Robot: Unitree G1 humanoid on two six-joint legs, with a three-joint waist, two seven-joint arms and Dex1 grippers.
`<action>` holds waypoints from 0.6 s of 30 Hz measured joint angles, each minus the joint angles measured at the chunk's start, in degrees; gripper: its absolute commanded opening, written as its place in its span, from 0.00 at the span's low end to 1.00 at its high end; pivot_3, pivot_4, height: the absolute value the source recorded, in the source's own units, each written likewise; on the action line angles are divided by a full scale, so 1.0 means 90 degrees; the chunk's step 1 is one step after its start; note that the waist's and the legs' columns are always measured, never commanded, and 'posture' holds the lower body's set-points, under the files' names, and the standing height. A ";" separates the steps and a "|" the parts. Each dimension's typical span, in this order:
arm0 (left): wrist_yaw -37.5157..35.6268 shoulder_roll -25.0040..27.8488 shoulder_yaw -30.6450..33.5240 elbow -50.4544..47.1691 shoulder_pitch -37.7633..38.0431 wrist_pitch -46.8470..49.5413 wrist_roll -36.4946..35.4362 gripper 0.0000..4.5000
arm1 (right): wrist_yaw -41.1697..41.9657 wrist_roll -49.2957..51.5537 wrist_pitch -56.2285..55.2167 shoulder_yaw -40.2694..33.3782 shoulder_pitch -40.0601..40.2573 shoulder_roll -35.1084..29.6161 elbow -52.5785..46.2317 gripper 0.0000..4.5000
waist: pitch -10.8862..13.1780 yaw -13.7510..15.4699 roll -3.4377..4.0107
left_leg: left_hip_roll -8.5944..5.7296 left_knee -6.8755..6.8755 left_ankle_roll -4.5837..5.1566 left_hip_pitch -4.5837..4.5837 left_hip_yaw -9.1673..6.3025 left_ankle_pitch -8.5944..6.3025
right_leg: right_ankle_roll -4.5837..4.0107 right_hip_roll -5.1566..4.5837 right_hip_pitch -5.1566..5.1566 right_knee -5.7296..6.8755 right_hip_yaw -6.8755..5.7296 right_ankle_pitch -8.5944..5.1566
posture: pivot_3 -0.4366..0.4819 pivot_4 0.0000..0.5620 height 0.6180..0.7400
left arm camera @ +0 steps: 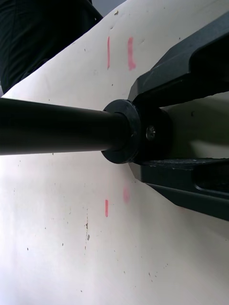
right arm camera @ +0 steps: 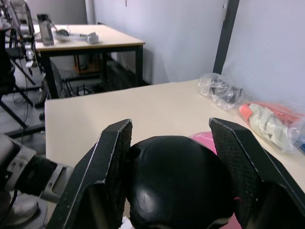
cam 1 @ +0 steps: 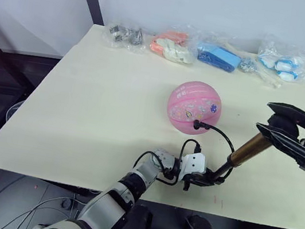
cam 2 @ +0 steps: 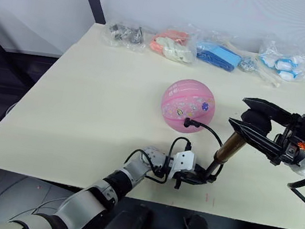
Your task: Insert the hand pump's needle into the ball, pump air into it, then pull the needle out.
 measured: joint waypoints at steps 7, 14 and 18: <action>0.0013 0.0010 -0.0003 0.0015 -0.0005 -0.0003 0.0051 0.23 | 0.0053 -0.1241 -0.0588 0.0853 0.0600 0.0580 -0.0277 0.48 | -0.0005 -0.0007 0.0001 | -0.0003 0.0000 0.0000 0.0019 0.0003 0.0000 | 0.0002 0.0004 0.0007 0.0003 0.0001 -0.0001 | 0.48 0.27 1.00; 0.0029 0.0026 0.0002 0.0025 0.0004 -0.0005 0.0061 0.23 | 0.0150 -0.2759 -0.1523 0.1972 0.1146 0.1292 -0.0084 0.48 | -0.0016 -0.0013 -0.0015 | 0.0000 0.0000 -0.0001 0.0039 0.0001 0.0000 | 0.0004 0.0010 0.0019 0.0007 0.0002 -0.0002 | 0.48 0.27 1.00; 0.0031 0.0040 0.0003 0.0028 0.0008 -0.0005 0.0061 0.23 | 0.0143 -0.3418 -0.1981 0.2438 0.1313 0.1602 0.0178 0.48 | -0.0019 -0.0014 -0.0015 | -0.0001 -0.0002 -0.0001 0.0044 0.0002 0.0000 | 0.0004 0.0011 0.0020 0.0007 0.0002 -0.0002 | 0.48 0.27 1.00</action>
